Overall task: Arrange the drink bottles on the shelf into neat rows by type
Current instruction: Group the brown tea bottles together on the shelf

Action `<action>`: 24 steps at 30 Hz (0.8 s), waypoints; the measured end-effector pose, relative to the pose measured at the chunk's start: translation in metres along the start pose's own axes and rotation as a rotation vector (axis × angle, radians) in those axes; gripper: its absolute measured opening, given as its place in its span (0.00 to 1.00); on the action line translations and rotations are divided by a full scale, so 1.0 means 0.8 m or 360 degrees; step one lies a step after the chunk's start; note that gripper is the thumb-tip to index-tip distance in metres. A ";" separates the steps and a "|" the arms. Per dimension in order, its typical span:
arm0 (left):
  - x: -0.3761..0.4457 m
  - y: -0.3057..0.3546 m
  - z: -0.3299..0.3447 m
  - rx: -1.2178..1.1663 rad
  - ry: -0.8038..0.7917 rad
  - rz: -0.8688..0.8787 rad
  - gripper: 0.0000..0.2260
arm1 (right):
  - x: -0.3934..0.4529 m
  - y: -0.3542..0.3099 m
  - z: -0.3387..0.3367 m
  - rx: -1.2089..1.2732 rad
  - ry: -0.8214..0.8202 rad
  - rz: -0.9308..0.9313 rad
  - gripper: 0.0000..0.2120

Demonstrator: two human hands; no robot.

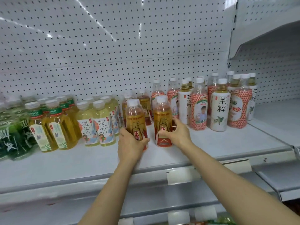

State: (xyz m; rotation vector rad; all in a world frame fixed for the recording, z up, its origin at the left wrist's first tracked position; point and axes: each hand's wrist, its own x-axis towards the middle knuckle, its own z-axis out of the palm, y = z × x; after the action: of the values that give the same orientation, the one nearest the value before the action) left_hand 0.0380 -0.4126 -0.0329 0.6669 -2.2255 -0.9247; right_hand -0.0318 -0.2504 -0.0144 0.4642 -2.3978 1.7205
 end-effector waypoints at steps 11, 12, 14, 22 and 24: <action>0.044 -0.012 -0.001 0.0109 0.0040 -0.0119 0.47 | 0.079 0.003 0.078 -0.0167 -0.0003 -0.0063 0.27; 0.046 -0.012 0.000 0.0115 0.0031 -0.0121 0.47 | 0.083 0.005 0.081 -0.0194 -0.0011 -0.0089 0.27; 0.050 -0.011 0.000 0.0125 0.0011 -0.0115 0.47 | 0.091 0.005 0.084 -0.0215 -0.0045 -0.0120 0.26; 0.068 -0.008 0.006 0.0162 -0.0016 -0.0050 0.43 | 0.116 0.008 0.107 -0.0232 -0.0059 -0.0137 0.26; 0.071 -0.008 0.009 0.0191 -0.0018 -0.0046 0.43 | 0.122 0.008 0.112 -0.0261 -0.0053 -0.0126 0.26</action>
State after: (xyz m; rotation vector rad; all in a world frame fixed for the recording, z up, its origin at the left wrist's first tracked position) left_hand -0.0039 -0.4507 -0.0216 0.7515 -2.3012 -0.8154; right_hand -0.1207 -0.3485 -0.0203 0.5595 -2.4816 1.4807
